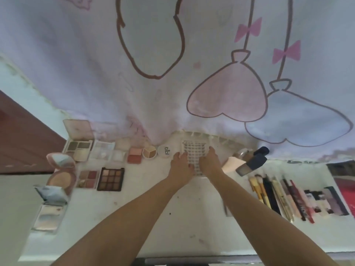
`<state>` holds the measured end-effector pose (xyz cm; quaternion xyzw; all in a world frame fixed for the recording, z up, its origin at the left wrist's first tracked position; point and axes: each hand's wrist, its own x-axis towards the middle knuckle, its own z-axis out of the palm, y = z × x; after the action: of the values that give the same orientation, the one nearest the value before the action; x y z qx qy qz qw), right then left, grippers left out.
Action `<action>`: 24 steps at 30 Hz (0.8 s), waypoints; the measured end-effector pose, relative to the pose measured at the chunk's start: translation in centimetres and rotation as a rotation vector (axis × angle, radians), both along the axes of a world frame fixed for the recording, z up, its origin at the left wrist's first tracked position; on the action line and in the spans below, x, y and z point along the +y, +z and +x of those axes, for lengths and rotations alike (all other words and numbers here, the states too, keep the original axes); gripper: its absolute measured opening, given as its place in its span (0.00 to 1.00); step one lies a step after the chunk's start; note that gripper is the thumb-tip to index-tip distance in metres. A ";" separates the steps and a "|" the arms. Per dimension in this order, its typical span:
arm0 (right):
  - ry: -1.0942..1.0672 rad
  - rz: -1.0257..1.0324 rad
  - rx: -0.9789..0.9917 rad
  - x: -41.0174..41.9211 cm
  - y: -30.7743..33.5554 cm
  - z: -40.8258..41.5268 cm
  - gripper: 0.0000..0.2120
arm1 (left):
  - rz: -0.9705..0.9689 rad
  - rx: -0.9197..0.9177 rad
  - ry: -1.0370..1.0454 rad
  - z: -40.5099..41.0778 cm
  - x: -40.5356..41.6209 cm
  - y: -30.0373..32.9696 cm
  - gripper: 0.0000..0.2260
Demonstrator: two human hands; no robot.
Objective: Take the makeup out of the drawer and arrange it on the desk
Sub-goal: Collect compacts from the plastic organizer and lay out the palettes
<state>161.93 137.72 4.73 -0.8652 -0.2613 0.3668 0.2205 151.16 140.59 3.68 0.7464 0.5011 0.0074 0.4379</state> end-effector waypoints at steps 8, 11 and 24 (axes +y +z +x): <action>-0.140 0.159 0.190 -3.2 2.2 -1.1 0.15 | -0.259 -0.052 0.222 -0.9 -1.7 1.6 0.36; -0.123 0.340 0.329 -5.4 3.9 -3.1 0.11 | -0.491 -0.312 0.293 -3.1 -3.8 3.0 0.43; 0.152 0.259 0.984 -9.7 5.4 -12.1 0.37 | -0.739 -0.617 0.217 -17.0 -8.0 5.6 0.32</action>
<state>149.78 128.04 10.09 -0.5344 -0.2322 0.7100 0.3955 134.19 132.59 9.32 0.4477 0.3920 0.0953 0.7980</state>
